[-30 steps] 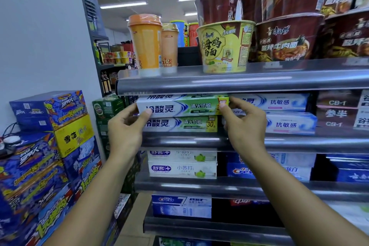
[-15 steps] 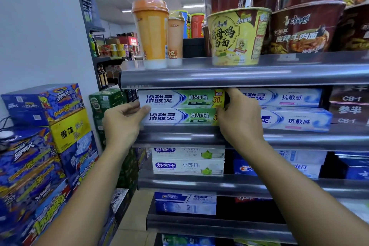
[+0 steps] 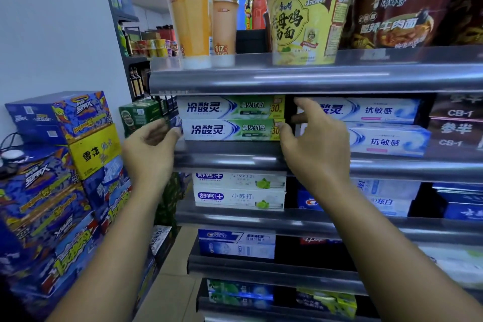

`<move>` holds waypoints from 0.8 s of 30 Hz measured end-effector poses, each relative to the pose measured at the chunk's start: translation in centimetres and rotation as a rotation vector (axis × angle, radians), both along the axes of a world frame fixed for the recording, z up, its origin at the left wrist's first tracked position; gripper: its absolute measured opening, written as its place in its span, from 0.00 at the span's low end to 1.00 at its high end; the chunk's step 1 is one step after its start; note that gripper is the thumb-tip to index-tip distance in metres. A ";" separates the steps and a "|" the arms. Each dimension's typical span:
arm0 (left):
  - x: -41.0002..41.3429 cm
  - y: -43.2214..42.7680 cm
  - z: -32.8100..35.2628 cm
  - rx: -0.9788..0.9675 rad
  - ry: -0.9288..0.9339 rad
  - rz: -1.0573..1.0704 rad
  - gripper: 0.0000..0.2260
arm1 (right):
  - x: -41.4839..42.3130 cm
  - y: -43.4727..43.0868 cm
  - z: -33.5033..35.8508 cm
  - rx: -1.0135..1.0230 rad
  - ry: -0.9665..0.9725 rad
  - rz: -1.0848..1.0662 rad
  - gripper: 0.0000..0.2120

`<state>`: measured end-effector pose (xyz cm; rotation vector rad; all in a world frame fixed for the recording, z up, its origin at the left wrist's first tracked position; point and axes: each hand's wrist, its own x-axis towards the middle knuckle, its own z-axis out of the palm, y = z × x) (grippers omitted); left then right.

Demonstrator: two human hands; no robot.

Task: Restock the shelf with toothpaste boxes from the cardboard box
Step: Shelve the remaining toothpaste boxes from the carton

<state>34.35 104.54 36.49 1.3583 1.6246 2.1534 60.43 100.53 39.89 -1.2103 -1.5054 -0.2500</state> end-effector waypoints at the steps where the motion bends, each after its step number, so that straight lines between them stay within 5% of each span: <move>1: 0.5 -1.4 -0.7 0.081 -0.006 0.025 0.14 | 0.7 -1.1 -0.8 0.067 0.000 0.034 0.13; 4: 3.4 -5.5 -3.8 0.263 0.034 0.045 0.08 | 4.4 -3.9 -4.4 0.081 0.016 0.120 0.09; 7: 7.6 -9.0 -8.8 0.232 0.054 -0.050 0.05 | 9.8 -6.7 -9.3 -0.087 0.121 0.187 0.06; 12: 17.1 -14.1 -21.2 -0.210 0.025 -0.314 0.08 | 21.1 -11.5 -20.4 -0.518 0.249 0.145 0.03; 15: 22.8 -17.2 -29.7 -0.551 0.036 -0.481 0.17 | 27.9 -14.6 -29.8 -0.884 0.324 0.061 0.12; 24: 33.4 -25.5 -56.0 -1.421 0.069 -0.625 0.10 | 33.2 -25.5 -58.6 -1.683 0.621 -0.083 0.03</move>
